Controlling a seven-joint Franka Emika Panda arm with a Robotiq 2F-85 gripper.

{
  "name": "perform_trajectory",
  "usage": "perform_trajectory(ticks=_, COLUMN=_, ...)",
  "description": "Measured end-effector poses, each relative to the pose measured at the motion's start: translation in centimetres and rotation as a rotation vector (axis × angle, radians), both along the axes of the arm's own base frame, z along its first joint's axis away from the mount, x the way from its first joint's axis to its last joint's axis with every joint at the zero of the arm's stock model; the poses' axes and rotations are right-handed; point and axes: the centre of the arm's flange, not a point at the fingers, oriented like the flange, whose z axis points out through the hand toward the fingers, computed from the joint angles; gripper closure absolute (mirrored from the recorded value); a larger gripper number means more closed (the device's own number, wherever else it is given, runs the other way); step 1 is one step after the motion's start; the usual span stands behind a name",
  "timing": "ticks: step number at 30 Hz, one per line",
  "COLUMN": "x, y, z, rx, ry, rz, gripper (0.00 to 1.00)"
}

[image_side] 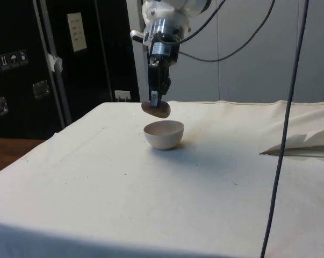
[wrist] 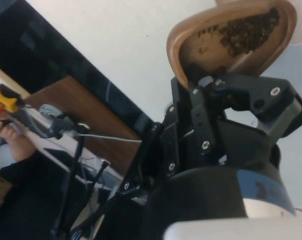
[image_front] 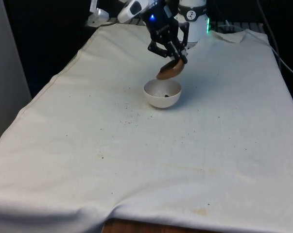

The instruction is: Pour the coffee beans from the cup into the bowl.

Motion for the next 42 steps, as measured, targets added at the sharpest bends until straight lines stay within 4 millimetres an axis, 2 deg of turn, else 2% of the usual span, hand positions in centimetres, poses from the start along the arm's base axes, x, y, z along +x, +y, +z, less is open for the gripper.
perform_trajectory(ticks=15, x=0.0, y=-1.6, z=-0.1, rx=0.110, ry=-0.056, rz=0.032, gripper=1.00)
perform_trajectory(ticks=31, x=-1.2, y=-4.3, z=-2.0, rx=0.236, ry=-0.072, rz=0.068, gripper=1.00)
perform_trajectory(ticks=42, x=-1.1, y=-5.2, z=-2.0, rx=0.307, ry=-0.103, rz=0.093, gripper=1.00)
